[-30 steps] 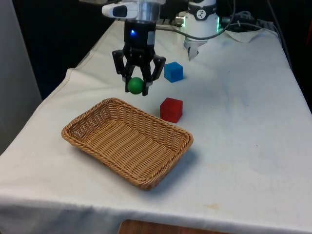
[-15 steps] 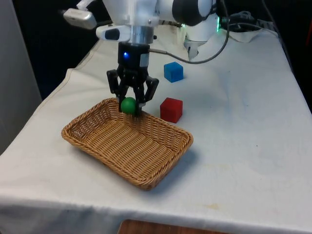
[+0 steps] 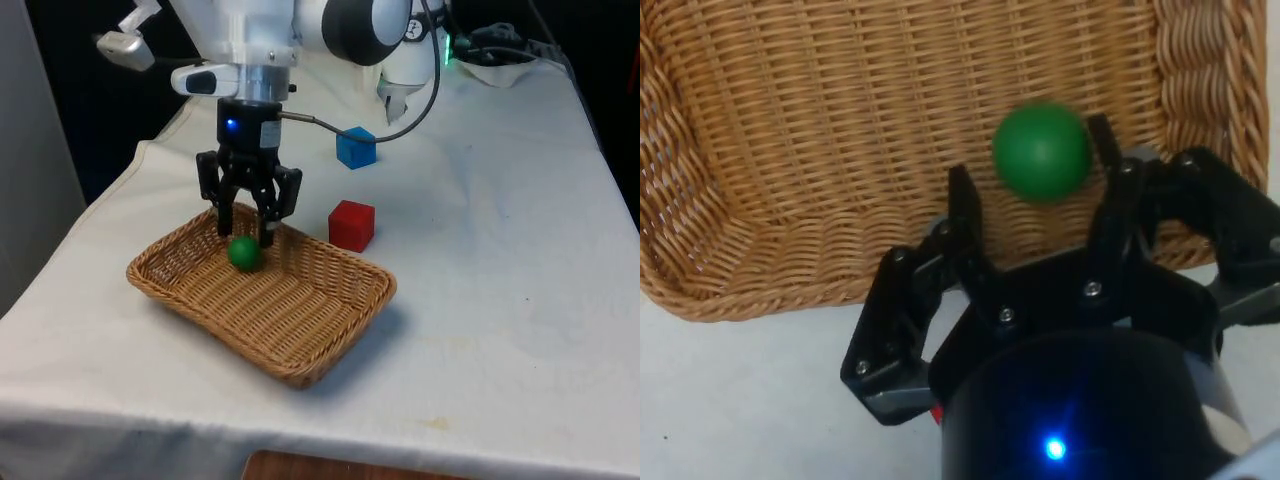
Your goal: Place all non-red objects into the basket.
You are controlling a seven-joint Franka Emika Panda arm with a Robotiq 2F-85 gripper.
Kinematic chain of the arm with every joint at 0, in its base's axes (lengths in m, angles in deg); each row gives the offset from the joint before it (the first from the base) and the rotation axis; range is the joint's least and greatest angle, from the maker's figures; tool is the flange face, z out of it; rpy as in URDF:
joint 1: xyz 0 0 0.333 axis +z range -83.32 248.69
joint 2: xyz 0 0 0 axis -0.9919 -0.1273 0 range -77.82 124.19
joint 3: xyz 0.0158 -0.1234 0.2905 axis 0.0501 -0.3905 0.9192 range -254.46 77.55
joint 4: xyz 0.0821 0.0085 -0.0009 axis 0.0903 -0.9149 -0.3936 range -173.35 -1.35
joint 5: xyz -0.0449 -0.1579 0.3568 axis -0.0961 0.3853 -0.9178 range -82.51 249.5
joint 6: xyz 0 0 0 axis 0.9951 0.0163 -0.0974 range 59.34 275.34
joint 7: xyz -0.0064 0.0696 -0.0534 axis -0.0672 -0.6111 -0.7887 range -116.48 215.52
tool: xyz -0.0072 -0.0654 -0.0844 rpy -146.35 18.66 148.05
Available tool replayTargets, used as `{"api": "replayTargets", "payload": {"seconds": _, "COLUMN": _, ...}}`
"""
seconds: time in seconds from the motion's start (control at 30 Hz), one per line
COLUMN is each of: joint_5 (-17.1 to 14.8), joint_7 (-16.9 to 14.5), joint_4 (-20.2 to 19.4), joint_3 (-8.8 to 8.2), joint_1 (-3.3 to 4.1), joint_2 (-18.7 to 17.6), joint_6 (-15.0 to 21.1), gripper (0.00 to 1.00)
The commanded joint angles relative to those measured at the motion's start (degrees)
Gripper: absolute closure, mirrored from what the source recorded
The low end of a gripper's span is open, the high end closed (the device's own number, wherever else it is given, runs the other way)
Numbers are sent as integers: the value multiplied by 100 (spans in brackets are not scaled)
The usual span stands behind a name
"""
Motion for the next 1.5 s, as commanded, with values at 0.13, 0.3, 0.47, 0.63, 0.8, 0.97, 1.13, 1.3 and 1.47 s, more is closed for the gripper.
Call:
{"api": "replayTargets", "payload": {"seconds": 0.13, "joint_5": -63, "joint_7": -86, "joint_4": 69, "joint_3": 74, "joint_1": -92, "joint_2": -11, "joint_6": -34, "gripper": 42}}
{"api": "replayTargets", "payload": {"seconds": 0.3, "joint_5": -69, "joint_7": -92, "joint_4": 86, "joint_3": 74, "joint_1": -103, "joint_2": -17, "joint_6": -46, "gripper": 0}}
{"api": "replayTargets", "payload": {"seconds": 0.47, "joint_5": -69, "joint_7": -97, "joint_4": 86, "joint_3": 74, "joint_1": -115, "joint_2": -17, "joint_6": -52, "gripper": 0}}
{"api": "replayTargets", "payload": {"seconds": 0.63, "joint_5": 0, "joint_7": -155, "joint_4": 17, "joint_3": -29, "joint_1": -17, "joint_2": 92, "joint_6": -40, "gripper": 0}}
{"api": "replayTargets", "payload": {"seconds": 0.8, "joint_5": 258, "joint_7": -138, "joint_4": -229, "joint_3": -143, "joint_1": 155, "joint_2": 458, "joint_6": -160, "gripper": 0}}
{"api": "replayTargets", "payload": {"seconds": 0.97, "joint_5": 430, "joint_7": -92, "joint_4": -298, "joint_3": -160, "joint_1": 206, "joint_2": 625, "joint_6": -246, "gripper": 0}}
{"api": "replayTargets", "payload": {"seconds": 1.13, "joint_5": 550, "joint_7": -97, "joint_4": -321, "joint_3": -172, "joint_1": 264, "joint_2": 779, "joint_6": -413, "gripper": 0}}
{"api": "replayTargets", "payload": {"seconds": 1.3, "joint_5": 613, "joint_7": -115, "joint_4": -327, "joint_3": -166, "joint_1": 281, "joint_2": 865, "joint_6": -510, "gripper": 0}}
{"api": "replayTargets", "payload": {"seconds": 1.47, "joint_5": 676, "joint_7": -195, "joint_4": -378, "joint_3": -201, "joint_1": 309, "joint_2": 1054, "joint_6": -670, "gripper": 0}}
